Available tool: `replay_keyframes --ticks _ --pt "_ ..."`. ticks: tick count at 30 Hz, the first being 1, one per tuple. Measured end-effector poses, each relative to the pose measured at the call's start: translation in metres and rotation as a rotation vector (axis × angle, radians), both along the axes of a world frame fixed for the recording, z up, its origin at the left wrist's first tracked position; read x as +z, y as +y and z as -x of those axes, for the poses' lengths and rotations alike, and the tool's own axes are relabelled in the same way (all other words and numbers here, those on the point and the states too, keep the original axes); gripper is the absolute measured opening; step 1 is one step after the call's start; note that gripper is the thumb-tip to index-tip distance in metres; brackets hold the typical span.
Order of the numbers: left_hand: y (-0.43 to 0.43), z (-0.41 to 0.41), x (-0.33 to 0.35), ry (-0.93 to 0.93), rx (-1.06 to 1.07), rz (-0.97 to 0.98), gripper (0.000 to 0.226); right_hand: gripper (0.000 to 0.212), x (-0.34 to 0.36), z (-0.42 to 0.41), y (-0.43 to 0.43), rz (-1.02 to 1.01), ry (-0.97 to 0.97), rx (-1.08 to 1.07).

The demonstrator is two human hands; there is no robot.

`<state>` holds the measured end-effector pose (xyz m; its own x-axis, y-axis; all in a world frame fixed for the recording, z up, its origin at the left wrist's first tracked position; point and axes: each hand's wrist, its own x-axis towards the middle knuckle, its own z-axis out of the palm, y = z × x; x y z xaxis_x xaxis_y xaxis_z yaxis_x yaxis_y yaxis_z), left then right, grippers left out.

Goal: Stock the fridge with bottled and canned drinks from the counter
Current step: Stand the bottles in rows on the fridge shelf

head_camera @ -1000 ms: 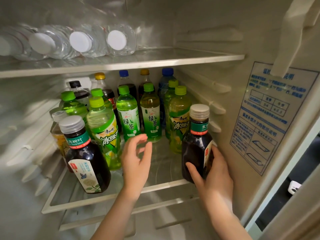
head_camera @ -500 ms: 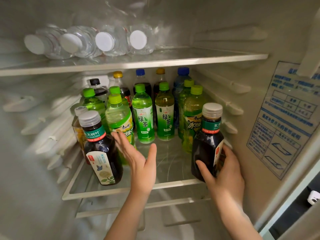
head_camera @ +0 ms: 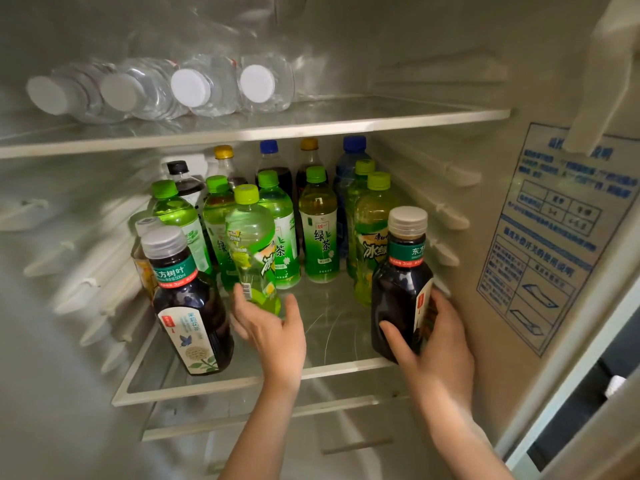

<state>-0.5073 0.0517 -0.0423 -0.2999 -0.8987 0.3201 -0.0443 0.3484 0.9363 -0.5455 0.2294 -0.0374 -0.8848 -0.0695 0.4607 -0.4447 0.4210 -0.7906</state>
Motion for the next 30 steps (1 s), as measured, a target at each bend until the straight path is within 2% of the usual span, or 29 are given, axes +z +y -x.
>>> replay_keyframes --ticks 3,6,9,16,20,25,30 --pt "-0.013 0.005 0.005 0.009 -0.035 -0.026 0.083 0.07 0.0 0.0 0.001 0.0 0.001 0.005" --pt "-0.029 0.005 0.007 -0.019 0.026 -0.001 0.075 0.071 0.0 -0.001 0.001 -0.001 0.001 0.01" --pt "-0.04 0.003 0.004 -0.074 -0.005 0.052 0.068 0.071 0.0 0.0 0.0 -0.004 0.002 0.007" --pt "-0.044 0.002 -0.006 -0.07 -0.424 0.04 0.054 0.069 0.0 0.0 0.0 -0.008 0.003 0.009" --pt "-0.035 0.014 -0.003 -0.076 -0.659 -0.06 0.055 0.069 0.0 0.0 0.001 -0.004 0.007 0.015" --pt "-0.027 0.029 0.002 -0.082 -0.723 -0.102 0.063 0.067 0.001 0.0 0.002 0.003 0.005 0.021" --pt "-0.025 0.035 0.004 -0.087 -0.706 -0.06 0.064 0.068 0.001 -0.001 0.001 0.002 0.007 0.015"
